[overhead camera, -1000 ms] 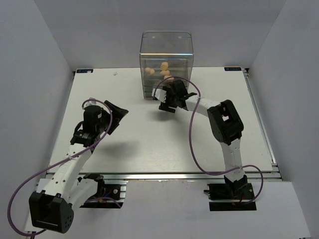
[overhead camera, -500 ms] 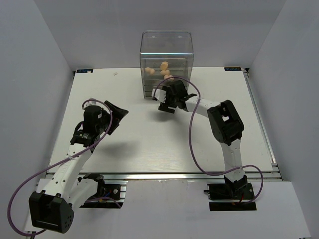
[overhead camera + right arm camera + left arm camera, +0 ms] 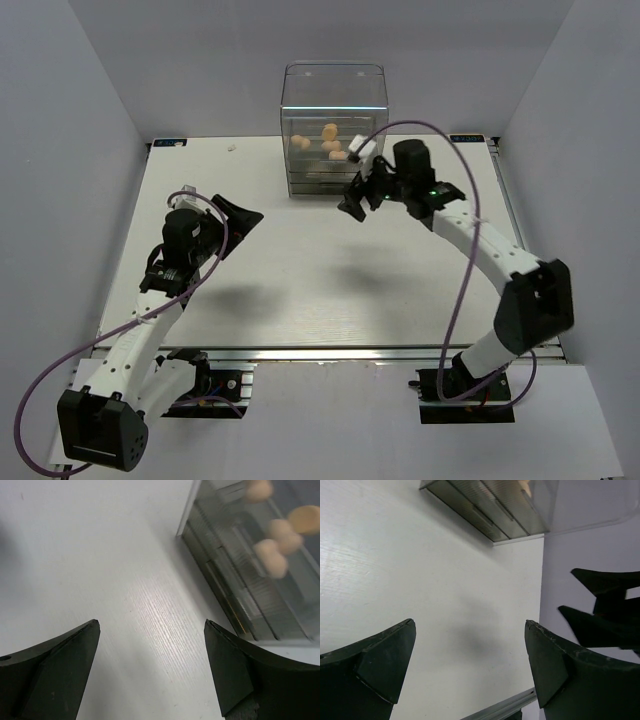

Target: Organize the makeup

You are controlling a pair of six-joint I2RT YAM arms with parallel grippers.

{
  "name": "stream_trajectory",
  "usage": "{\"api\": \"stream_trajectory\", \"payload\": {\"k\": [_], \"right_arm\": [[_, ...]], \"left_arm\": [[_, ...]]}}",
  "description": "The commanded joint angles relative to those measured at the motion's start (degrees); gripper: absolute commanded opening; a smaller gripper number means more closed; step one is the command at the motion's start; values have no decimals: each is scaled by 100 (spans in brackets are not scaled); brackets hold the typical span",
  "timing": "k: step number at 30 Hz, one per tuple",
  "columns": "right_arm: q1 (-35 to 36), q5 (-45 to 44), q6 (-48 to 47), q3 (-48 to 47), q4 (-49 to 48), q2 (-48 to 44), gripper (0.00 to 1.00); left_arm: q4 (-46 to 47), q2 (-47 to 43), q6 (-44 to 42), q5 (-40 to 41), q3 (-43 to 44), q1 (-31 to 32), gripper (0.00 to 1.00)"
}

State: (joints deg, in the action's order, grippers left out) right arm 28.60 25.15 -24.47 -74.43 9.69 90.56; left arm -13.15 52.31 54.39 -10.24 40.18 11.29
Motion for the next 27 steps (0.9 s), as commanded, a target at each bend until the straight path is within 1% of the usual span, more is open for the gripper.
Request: {"api": "stream_trajectory", "payload": {"k": [1,3,4,7,10,12,13,18,23,27], "right_arm": [[-293,-270,1970,69,94,-564,89],[-407,-606,2218,148,199,-794,89],[-443,-938,2262,175,226,-1030,89],[-610,-1309,2280,87,559,-1286,89],[-645,-1722,2333,-45,980,-1418,89],[-680,-1846,2403,-45,1157,-1471,89],[-706,-1803,2412,-36,1297,-1515,89],[-996,-1636,2684,-80,1395,-1603,89],[-1233,-1662,2964,-133,1439,-1603,89],[-1488,-1443,3229,-28,1412,-1638,89]], "left_arm": [[523,33,-367,-531,235,-39,98],[576,86,-534,-663,306,-39,98],[620,121,-578,-777,375,-39,98],[673,156,-737,-953,464,-39,98],[769,191,-746,-1032,499,-39,98],[840,191,-702,-1085,508,-39,98],[875,191,-693,-1103,499,-39,98],[928,121,-649,-1208,499,-39,98],[779,77,-710,-1244,552,-39,98],[700,7,-754,-1226,569,-39,98]]}}
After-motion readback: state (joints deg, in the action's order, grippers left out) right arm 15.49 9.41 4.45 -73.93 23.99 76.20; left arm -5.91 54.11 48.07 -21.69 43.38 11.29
